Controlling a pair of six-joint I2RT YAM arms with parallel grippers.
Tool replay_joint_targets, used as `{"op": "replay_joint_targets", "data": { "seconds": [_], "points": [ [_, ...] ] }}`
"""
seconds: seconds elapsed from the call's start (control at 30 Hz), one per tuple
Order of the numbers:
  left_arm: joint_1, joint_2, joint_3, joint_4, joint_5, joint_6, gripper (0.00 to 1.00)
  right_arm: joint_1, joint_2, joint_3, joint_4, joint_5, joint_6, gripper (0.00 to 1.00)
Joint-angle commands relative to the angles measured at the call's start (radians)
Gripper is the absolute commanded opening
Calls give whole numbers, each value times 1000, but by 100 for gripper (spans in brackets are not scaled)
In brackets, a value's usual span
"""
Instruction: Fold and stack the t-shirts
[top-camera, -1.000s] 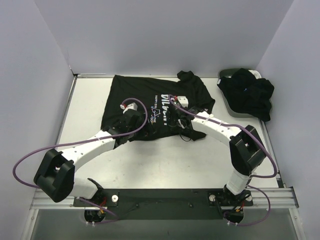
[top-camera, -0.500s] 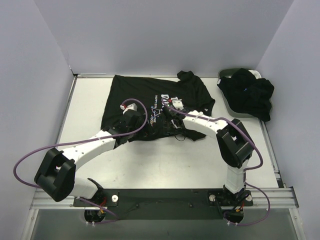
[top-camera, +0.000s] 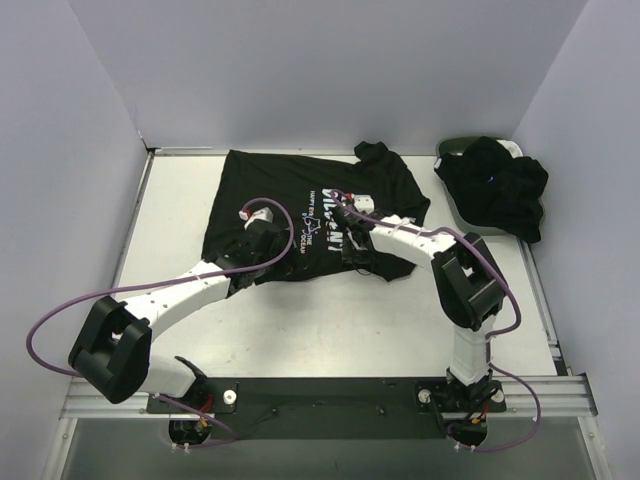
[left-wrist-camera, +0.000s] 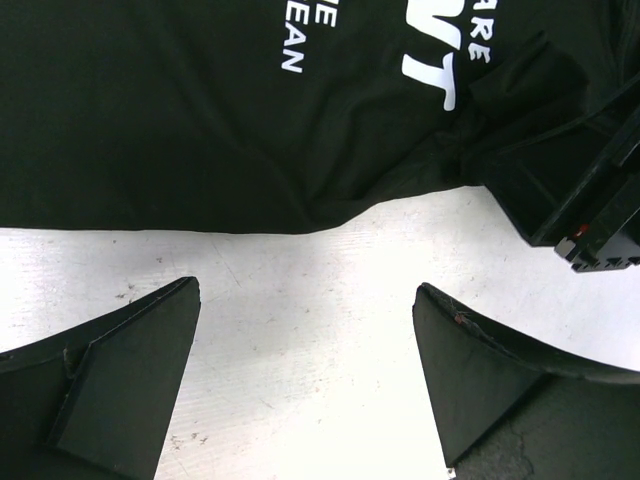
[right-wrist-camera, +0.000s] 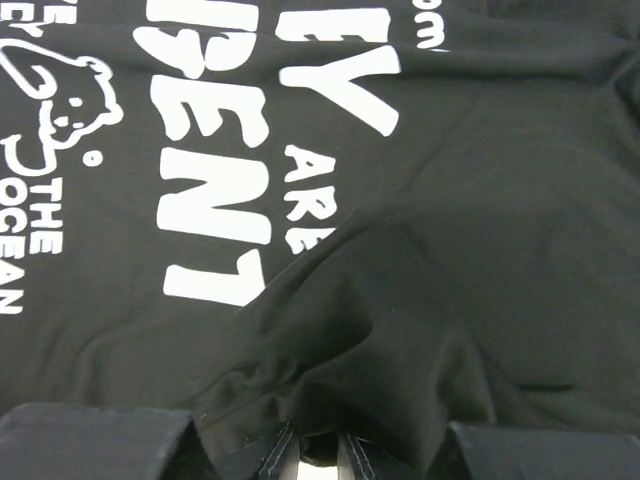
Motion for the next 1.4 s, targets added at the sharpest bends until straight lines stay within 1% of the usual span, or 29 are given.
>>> {"op": "replay_joint_targets", "data": {
  "seconds": [0.0, 0.1, 0.13, 0.17, 0.3, 0.4, 0.53, 0.57, 0.6, 0.63, 0.67, 0.7, 0.77, 0.83, 0.93, 0.97, 1.0, 1.03, 1.07, 1.1, 1.17, 1.23, 1.3, 1.37],
  "points": [
    [6, -24, -15, 5, -14, 12, 97, -17, 7, 43, -37, 43, -17, 21],
    [6, -27, -21, 11, -10, 12, 98, -28, 11, 52, -45, 49, -23, 12],
    [6, -24, -23, 14, -10, 13, 97, -31, 11, 55, -46, 48, -23, 2],
    [6, -24, -24, 12, -11, 12, 97, -34, 11, 55, -51, 51, -25, 0],
    [6, -24, -26, 15, -11, 12, 97, -25, -22, 37, -60, 72, -32, 0],
    [6, -23, -29, 20, -2, 10, 97, 4, -91, -10, -72, 92, -31, 0],
    [6, -29, -32, 31, 1, 7, 97, 36, -269, -133, -91, 117, -5, 0],
    [6, -30, -37, 32, 4, 6, 98, 42, -306, -200, -100, 115, -2, 0],
    [6, -30, -40, 35, 9, 4, 97, 50, -379, -230, -107, 114, 0, 0],
    [4, -34, -44, 43, 7, 3, 98, 68, -415, -263, -117, 112, 3, 0],
    [4, -37, -47, 46, 9, 1, 97, 78, -451, -320, -141, 105, 6, 0],
    [4, -35, -52, 54, 13, 0, 97, 90, -520, -351, -153, 91, 8, 0],
    [4, -37, -58, 60, 16, -5, 97, 124, -590, -398, -204, 63, 15, 0],
    [3, -37, -64, 70, 23, -7, 97, 153, -683, -461, -262, 72, 34, 0],
    [1, -40, -69, 74, 24, -10, 98, 202, -792, -515, -322, 89, 84, 4],
    [0, -41, -72, 77, 24, -10, 97, 219, -815, -520, -337, 97, 112, 10],
    [0, -44, -75, 77, 24, -11, 97, 229, -850, -515, -353, 130, 127, 33],
    [-2, -47, -77, 77, 24, -11, 97, 239, -864, -509, -374, 154, 133, 38],
    [-2, -47, -77, 77, 26, -11, 97, 246, -877, -500, -384, 183, 142, 53],
    [-2, -50, -77, 75, 27, -11, 97, 245, -883, -492, -388, 254, 159, 64],
    [-4, -52, -72, 75, 30, -13, 98, 237, -865, -463, -384, 322, 162, 82],
    [-5, -55, -67, 70, 30, -13, 97, 194, -787, -422, -365, 359, 138, 87],
    [-7, -63, -60, 57, 30, -13, 97, 142, -701, -406, -318, 349, 104, 88],
    [-7, -70, -60, 52, 26, -10, 97, 101, -648, -405, -217, 318, 61, 88]
  ]
}}
